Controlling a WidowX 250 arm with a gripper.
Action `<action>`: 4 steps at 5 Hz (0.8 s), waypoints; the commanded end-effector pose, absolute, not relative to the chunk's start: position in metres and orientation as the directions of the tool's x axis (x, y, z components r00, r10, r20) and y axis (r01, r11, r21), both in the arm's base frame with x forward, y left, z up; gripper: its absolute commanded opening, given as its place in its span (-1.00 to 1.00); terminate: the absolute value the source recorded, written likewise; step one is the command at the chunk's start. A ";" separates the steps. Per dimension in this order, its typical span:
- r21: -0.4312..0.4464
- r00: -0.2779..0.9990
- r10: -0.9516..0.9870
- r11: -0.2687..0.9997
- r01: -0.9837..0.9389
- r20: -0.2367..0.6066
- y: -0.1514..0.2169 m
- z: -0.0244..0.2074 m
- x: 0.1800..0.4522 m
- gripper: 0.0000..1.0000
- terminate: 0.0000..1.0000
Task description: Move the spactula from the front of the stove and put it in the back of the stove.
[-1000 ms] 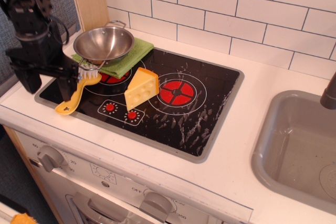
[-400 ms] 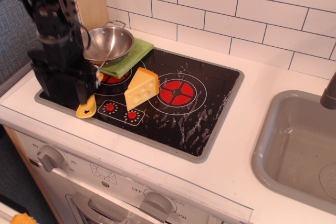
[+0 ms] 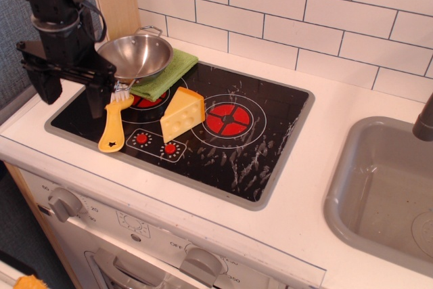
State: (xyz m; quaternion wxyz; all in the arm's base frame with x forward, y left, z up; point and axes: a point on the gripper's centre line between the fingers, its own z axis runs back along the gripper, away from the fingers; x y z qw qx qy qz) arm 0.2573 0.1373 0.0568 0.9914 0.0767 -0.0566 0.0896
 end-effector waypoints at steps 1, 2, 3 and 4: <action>0.141 0.973 0.225 0.963 -0.229 0.046 0.122 0.033 0.276 1.00 -1.00; 0.134 0.962 0.271 0.953 -0.272 0.022 0.118 0.022 0.274 1.00 -1.00; 0.137 0.945 0.324 0.936 -0.326 0.035 0.122 0.017 0.273 1.00 -1.00; 0.138 0.930 0.365 0.920 -0.367 0.041 0.126 0.013 0.270 1.00 -1.00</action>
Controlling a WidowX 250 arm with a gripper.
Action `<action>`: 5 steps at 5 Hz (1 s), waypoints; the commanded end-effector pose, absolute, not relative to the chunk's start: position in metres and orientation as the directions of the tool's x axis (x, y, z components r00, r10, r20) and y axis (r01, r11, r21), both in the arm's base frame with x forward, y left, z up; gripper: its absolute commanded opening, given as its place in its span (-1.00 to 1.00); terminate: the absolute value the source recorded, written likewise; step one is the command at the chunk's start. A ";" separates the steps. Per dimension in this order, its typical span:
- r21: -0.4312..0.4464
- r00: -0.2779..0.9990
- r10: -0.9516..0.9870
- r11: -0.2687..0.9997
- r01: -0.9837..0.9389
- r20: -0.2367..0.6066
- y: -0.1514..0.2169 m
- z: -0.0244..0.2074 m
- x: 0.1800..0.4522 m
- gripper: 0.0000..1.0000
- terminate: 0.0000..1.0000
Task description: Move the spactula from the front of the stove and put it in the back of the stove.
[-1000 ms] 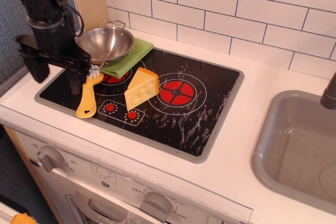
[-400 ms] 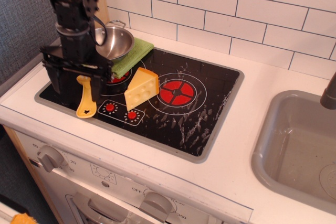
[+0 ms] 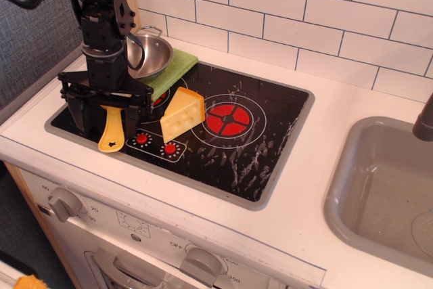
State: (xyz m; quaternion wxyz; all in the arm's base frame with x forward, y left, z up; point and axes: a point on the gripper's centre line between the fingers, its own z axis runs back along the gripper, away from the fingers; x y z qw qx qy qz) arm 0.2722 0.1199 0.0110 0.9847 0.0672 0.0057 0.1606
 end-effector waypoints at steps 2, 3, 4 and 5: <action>0.133 0.921 0.387 0.912 -0.389 0.041 0.125 0.009 0.267 -1.00 -1.00; 0.135 0.924 0.380 0.915 -0.381 0.036 0.124 0.009 0.265 -1.00 -1.00; 0.125 0.931 0.364 0.923 -0.365 0.035 0.123 0.014 0.264 -1.00 -1.00; 0.152 0.929 0.363 0.916 -0.370 0.072 0.122 0.039 0.257 -1.00 -1.00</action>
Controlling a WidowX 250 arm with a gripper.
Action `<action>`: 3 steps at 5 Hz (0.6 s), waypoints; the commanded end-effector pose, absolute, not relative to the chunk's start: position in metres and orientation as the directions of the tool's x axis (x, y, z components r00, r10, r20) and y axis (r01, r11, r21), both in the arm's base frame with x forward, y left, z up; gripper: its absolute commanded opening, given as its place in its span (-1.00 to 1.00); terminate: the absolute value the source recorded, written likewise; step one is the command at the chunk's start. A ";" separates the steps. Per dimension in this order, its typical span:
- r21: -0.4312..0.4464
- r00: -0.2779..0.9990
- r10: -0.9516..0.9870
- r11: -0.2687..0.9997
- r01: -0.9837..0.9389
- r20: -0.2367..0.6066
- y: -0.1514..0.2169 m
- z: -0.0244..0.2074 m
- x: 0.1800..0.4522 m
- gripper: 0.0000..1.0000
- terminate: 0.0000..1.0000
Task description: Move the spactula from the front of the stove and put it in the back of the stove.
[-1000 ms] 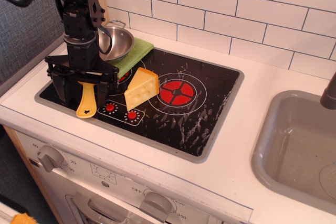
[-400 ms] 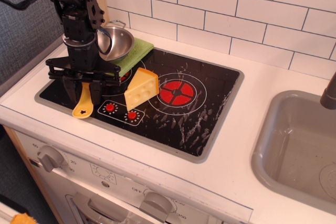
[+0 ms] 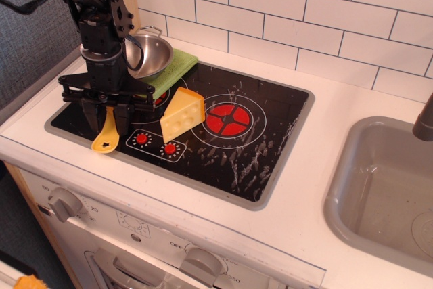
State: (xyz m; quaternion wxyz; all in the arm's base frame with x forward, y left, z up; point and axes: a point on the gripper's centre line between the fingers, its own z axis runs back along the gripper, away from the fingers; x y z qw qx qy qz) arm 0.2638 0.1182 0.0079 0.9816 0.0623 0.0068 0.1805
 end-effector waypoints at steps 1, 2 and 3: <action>0.192 0.911 0.401 0.890 -0.413 0.102 0.125 0.065 0.243 -1.00 -1.00; 0.161 0.911 0.390 0.899 -0.408 0.131 0.121 0.082 0.242 -1.00 -1.00; 0.107 0.945 0.291 0.945 -0.308 0.152 0.097 0.090 0.266 -1.00 -1.00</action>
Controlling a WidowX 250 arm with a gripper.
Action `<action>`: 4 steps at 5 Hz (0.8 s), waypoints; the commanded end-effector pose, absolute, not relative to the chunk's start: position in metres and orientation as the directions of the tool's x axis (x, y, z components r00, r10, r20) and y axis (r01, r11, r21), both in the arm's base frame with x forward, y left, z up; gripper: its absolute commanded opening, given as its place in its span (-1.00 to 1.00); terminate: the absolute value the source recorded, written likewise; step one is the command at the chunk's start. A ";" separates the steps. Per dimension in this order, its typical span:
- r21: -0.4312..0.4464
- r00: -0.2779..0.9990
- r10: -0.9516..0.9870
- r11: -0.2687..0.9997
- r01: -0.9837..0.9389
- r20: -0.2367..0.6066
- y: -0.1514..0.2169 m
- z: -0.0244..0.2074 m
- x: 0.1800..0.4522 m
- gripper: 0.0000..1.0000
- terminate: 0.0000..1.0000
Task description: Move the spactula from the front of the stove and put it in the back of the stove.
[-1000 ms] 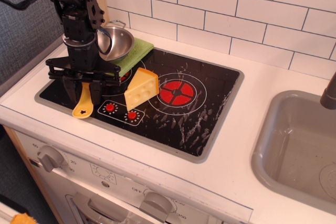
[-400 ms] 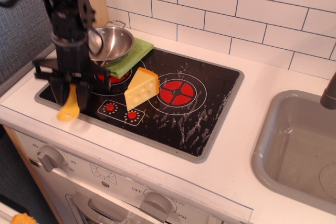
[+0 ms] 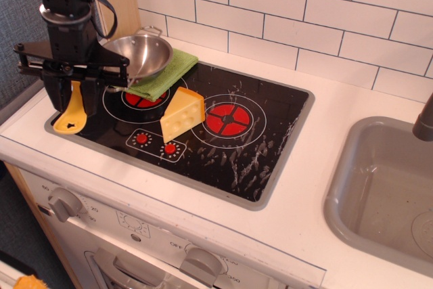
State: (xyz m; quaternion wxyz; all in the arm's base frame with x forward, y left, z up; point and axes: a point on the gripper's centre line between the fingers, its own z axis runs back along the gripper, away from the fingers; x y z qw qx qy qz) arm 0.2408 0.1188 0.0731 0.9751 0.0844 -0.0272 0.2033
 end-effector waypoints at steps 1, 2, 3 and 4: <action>0.073 0.982 0.114 0.989 -0.126 0.148 0.050 0.087 0.309 -1.00 -1.00; 0.055 0.989 0.030 0.998 -0.038 0.146 0.010 0.085 0.338 -1.00 -1.00; 0.068 0.990 -0.033 0.997 0.024 0.138 -0.025 0.082 0.353 -1.00 -1.00; 0.067 0.995 0.016 0.998 -0.022 0.094 -0.034 0.072 0.361 -1.00 -1.00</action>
